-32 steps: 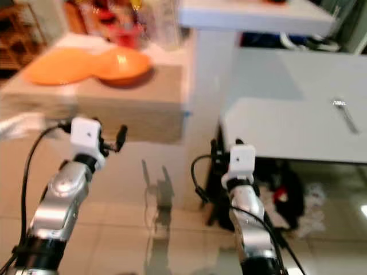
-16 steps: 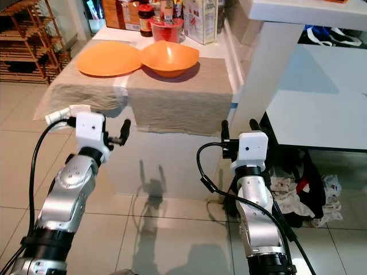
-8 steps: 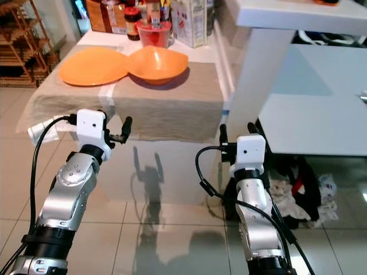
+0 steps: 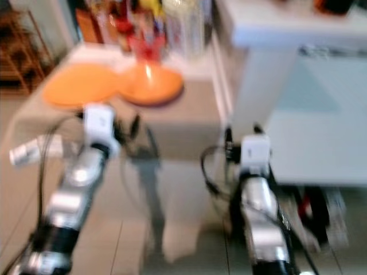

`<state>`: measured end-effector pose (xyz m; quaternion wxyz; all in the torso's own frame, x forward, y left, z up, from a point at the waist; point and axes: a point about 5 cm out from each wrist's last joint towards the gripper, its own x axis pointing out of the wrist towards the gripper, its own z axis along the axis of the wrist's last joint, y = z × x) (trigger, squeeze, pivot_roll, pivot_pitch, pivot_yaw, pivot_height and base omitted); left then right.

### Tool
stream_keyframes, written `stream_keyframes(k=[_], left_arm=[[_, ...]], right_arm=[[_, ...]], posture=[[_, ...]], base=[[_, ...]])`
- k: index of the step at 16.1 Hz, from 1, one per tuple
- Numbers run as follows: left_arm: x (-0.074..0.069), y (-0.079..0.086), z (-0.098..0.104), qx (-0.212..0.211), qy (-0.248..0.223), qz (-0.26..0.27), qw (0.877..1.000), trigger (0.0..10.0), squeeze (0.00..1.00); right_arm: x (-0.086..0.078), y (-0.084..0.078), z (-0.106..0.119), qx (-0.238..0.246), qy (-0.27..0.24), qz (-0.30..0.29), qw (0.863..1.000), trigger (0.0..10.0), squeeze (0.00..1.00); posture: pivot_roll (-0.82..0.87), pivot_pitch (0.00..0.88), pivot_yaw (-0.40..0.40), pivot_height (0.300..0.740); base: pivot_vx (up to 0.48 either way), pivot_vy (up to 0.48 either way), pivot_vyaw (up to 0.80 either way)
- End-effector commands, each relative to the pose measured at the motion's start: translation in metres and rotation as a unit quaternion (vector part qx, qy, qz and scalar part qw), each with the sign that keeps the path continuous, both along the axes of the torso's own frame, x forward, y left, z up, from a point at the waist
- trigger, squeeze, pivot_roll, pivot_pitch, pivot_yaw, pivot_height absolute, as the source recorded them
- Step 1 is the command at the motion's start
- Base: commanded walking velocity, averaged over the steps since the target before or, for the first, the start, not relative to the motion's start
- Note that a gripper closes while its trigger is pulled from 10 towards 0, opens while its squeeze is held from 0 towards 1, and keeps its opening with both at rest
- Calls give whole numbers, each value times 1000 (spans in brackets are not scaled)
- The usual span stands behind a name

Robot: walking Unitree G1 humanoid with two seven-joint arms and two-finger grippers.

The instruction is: Setting the table

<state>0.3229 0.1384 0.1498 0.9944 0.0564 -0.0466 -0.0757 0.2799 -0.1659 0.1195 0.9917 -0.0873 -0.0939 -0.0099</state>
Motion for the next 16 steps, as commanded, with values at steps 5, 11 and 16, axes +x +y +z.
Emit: stream_keyframes(k=[5,11,16], left_arm=[[-1,6,-5,5,12,14,1000,10000,0],[26,6,5,-116,83,21,990,10000,0],[28,8,19,-22,24,21,999,10000,0]], right_arm=[[-2,6,-1,-2,0,14,1000,10000,0],[-2,7,0,-3,-5,14,1000,10000,0],[-8,7,-2,0,-3,17,1000,10000,0]], posture=[[43,0,7,740],[34,0,20,740],[23,0,25,740]], base=[[0,0,0],[0,0,0],[57,0,0]])
